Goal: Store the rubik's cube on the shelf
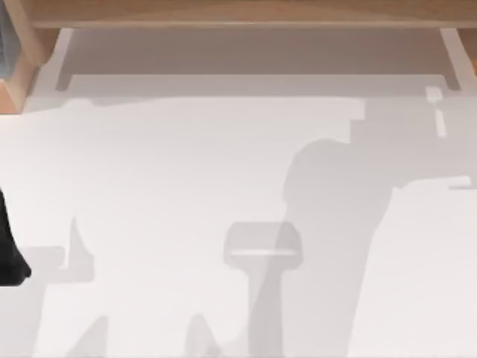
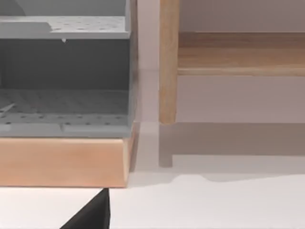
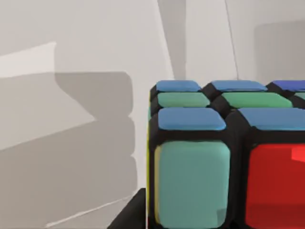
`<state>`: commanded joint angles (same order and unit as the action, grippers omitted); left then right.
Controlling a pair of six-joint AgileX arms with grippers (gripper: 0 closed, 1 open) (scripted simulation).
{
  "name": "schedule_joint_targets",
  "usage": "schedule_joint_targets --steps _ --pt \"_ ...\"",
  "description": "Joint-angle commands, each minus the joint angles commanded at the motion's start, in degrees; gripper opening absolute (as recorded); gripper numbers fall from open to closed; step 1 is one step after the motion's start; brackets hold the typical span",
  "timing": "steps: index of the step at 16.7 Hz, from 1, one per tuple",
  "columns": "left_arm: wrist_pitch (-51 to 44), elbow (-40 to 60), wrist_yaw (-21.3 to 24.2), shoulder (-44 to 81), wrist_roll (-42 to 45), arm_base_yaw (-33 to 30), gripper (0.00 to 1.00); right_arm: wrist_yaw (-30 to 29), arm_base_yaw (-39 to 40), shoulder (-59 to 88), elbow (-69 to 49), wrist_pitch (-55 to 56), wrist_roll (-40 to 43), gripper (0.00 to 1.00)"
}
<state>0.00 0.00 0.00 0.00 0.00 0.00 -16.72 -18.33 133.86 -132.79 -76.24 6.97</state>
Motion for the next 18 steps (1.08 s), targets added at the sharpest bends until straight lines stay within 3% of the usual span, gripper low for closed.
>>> schedule_joint_targets --steps 5,13,18 --pt "0.0 0.0 0.0 0.0 0.0 0.0 1.0 -0.38 0.94 0.24 -2.47 -3.09 2.15 0.0" --pt "0.0 0.0 0.0 0.0 0.0 0.0 1.0 16.6 -2.48 8.31 -4.53 1.77 1.04 0.0" --pt "0.0 0.0 0.0 0.0 0.0 0.0 1.0 17.89 -2.76 9.03 -5.04 2.74 0.41 0.0"
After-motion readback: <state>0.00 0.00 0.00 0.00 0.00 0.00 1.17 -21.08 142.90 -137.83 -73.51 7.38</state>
